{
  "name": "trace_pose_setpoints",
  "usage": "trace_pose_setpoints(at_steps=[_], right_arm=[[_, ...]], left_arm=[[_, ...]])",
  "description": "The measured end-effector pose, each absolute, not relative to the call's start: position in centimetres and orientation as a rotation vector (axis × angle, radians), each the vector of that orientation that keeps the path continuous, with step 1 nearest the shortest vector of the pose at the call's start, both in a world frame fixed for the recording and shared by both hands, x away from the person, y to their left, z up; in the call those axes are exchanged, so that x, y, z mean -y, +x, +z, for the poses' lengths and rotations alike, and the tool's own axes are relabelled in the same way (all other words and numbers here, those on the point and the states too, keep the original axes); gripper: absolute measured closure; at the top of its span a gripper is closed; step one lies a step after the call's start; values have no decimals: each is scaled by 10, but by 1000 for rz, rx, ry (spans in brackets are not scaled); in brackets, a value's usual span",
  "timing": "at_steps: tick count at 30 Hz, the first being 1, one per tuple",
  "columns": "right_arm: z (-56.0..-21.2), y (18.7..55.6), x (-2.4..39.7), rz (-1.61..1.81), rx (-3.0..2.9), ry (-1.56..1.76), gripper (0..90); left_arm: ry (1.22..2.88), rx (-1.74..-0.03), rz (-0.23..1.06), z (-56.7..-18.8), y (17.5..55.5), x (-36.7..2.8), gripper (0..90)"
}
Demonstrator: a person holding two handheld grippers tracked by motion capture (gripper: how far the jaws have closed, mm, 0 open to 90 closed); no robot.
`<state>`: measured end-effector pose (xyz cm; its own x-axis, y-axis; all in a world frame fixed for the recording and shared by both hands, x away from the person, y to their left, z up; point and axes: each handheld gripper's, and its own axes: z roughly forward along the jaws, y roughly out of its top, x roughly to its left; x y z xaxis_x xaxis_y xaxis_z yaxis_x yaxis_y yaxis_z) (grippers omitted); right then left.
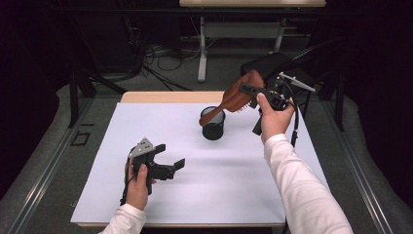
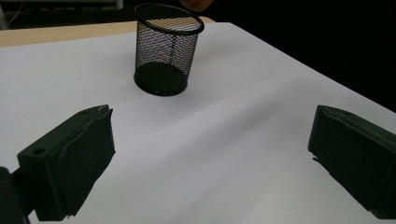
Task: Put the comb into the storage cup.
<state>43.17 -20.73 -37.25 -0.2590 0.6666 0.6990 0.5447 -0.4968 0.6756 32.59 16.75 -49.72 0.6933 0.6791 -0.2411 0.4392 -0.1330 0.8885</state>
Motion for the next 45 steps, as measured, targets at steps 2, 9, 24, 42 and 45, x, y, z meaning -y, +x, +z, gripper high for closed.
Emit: trace_pose_setpoints(at_steps=[2, 9, 24, 42, 45], right_arm=[[-371, 433, 207, 1875, -1512, 1845, 492], [-367, 437, 206, 1843, -1504, 1841, 492], [-366, 449, 207, 1760, -1439, 1825, 492], [-371, 457, 205, 1702, -1375, 1844, 491], [-372, 458, 205, 1697, -1370, 1847, 491]], left_arm=[[1770, -892, 264, -497, 326, -167, 2], [1770, -894, 261, -498, 326, -167, 3], [1769, -896, 259, -498, 327, -168, 3], [1764, -892, 257, -497, 327, -169, 3], [1765, -892, 256, -497, 327, -169, 3]])
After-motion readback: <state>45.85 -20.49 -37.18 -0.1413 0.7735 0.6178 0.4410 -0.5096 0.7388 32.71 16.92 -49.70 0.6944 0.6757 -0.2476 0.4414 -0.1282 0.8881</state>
